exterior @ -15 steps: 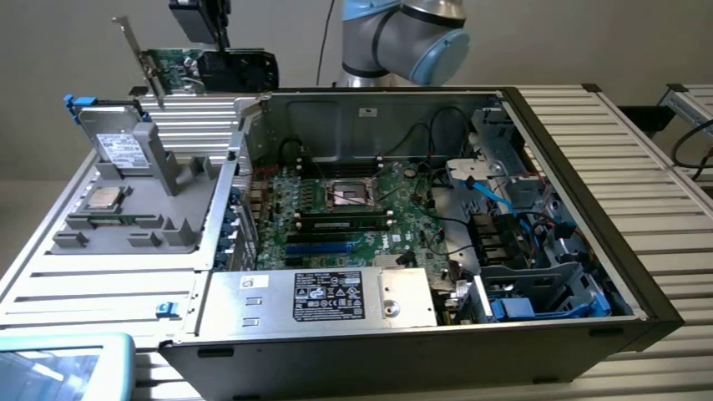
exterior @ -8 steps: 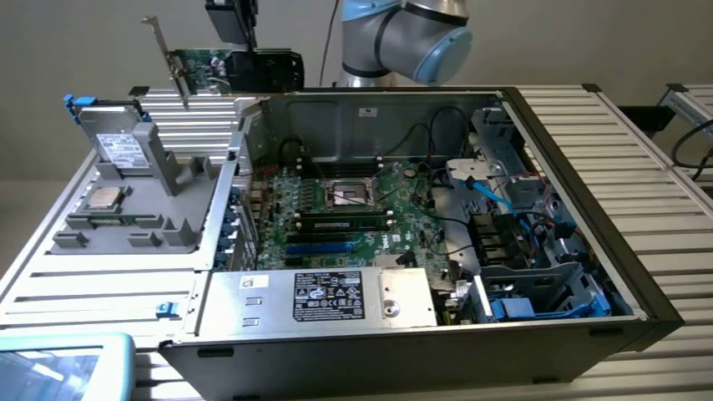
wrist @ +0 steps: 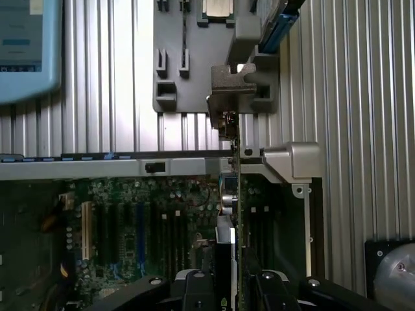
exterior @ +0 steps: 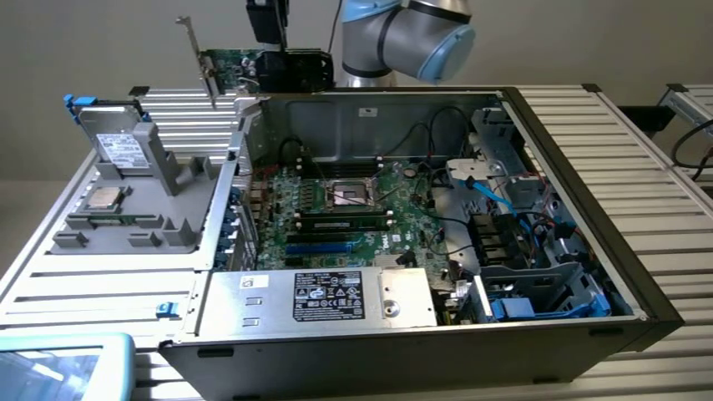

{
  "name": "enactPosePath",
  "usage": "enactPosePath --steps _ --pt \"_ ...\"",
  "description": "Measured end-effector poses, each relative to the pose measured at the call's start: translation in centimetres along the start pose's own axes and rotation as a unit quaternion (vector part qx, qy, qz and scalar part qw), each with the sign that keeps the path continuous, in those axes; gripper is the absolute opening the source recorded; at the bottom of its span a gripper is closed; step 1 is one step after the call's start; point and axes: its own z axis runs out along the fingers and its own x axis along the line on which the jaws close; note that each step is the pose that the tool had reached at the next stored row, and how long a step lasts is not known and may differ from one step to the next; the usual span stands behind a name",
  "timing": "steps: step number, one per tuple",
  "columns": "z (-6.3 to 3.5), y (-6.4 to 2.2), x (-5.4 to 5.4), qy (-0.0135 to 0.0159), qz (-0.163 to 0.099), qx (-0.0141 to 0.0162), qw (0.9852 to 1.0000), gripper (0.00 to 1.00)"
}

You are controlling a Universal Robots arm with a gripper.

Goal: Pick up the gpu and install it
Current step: 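Pick up the gpu and move the gpu toward the slot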

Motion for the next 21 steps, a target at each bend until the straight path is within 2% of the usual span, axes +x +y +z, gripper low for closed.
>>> enactPosePath --steps 19,21 --pt "-0.04 -8.63 -0.4 0.0001 -0.003 -0.0001 1.0 0.28" --pt "-0.05 -8.91 -0.4 0.0002 -0.003 -0.0001 1.0 0.28"
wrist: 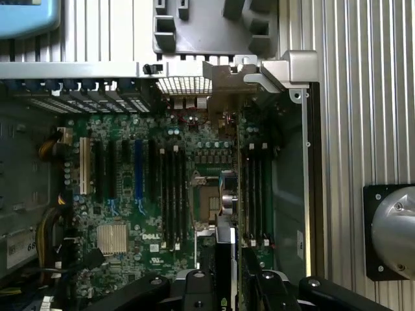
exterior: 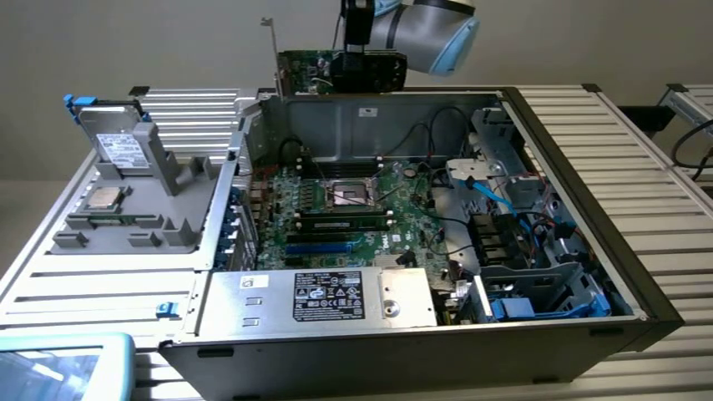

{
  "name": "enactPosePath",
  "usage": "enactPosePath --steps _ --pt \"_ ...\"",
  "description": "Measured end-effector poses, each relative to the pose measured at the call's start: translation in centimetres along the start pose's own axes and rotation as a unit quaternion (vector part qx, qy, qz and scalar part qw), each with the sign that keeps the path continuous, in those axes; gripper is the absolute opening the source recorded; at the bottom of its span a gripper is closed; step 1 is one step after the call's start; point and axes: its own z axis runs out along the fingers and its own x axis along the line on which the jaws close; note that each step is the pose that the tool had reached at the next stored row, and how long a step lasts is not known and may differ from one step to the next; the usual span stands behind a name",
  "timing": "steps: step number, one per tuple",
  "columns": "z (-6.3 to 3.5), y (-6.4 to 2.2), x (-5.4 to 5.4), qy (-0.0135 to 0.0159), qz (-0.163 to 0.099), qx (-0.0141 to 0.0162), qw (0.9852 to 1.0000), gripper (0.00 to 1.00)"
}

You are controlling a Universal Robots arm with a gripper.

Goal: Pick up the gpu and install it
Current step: 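Pick up the gpu and move the gpu toward the slot, then insert the gpu into the slot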

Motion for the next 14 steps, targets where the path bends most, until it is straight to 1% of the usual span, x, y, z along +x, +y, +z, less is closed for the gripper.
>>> enactPosePath --steps 14 --pt "0.0 -0.17 -0.01 -0.0001 0.0 0.0 1.0 0.28"
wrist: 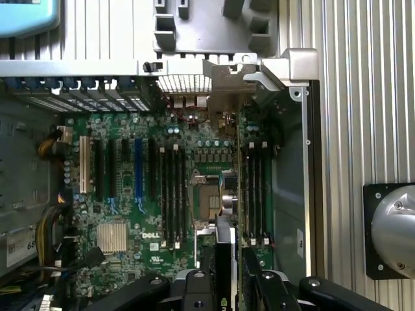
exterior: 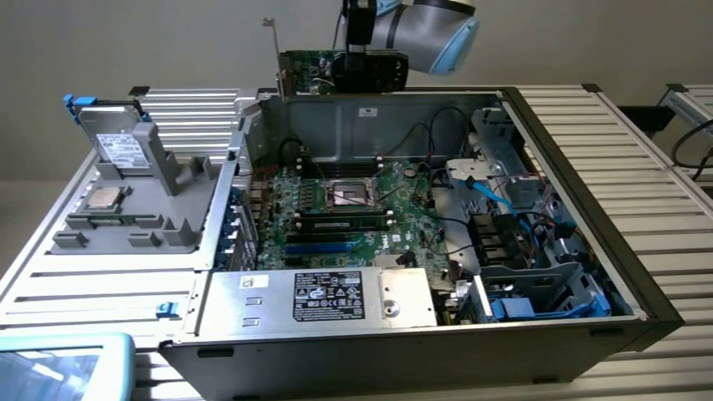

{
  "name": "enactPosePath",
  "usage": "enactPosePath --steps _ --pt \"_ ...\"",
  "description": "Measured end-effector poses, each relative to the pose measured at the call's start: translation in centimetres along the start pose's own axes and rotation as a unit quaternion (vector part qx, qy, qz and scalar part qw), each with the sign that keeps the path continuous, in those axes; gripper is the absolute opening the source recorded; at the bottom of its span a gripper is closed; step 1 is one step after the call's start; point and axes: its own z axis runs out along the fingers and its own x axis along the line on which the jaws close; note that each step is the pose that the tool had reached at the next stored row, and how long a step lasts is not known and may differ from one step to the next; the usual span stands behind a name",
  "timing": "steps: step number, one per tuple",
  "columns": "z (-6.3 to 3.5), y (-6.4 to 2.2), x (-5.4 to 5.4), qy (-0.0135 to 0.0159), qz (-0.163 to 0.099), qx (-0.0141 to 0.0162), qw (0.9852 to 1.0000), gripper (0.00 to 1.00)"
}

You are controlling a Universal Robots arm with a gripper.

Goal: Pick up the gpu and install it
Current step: 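Insert the gpu into the slot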

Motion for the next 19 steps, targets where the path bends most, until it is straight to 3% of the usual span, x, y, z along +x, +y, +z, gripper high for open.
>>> enactPosePath --steps 2,8,19 --pt "-0.01 -0.03 0.4 0.0 0.0 0.0 1.0 0.28" --pt "0.12 -0.08 3.2 -0.0001 0.0 0.0 1.0 0.28" --pt "1.52 0.16 8.2 -0.0001 0.0 0.0 1.0 0.28"
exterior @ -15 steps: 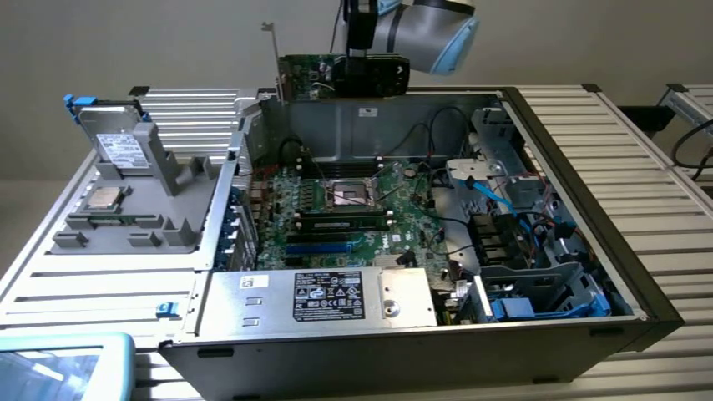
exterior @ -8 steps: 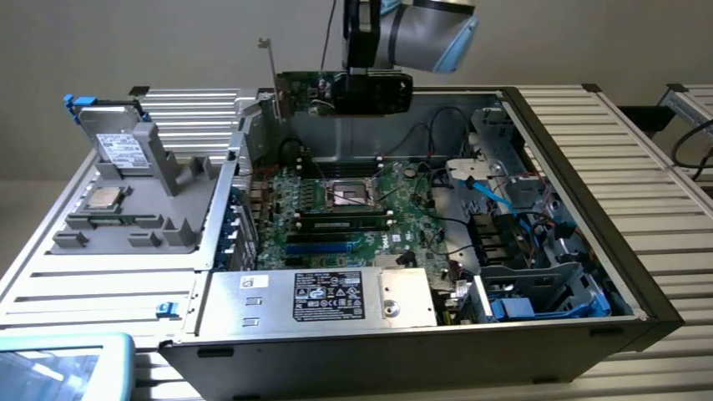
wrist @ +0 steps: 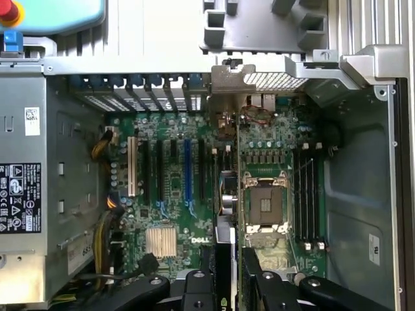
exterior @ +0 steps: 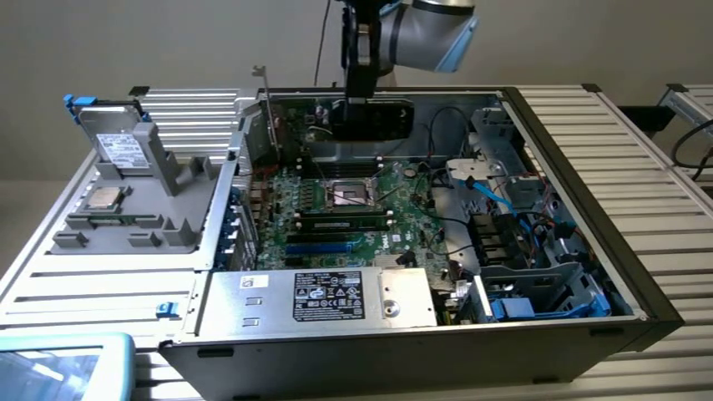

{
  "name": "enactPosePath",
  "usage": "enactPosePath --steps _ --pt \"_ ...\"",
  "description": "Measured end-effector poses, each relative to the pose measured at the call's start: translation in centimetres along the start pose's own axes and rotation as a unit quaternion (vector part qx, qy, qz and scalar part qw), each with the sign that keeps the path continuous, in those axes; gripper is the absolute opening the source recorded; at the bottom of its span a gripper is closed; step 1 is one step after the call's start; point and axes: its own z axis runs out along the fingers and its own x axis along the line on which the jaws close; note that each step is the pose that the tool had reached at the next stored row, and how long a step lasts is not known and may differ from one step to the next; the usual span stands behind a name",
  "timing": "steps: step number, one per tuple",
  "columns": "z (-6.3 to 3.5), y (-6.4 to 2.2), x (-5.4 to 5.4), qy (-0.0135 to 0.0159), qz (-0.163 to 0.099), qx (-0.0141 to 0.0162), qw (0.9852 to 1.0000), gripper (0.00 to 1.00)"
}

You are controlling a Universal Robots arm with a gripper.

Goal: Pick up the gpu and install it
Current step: 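Insert the gpu into the slot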

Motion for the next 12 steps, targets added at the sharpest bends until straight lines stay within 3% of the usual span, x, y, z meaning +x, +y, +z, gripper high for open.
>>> enactPosePath --steps 7,12 --pt "1.19 0.4 2.5 0.0 0.0 -0.0009 1.0 0.28" --pt "2.12 1.74 3.0 0.0 0.0 -0.002 1.0 0.28"
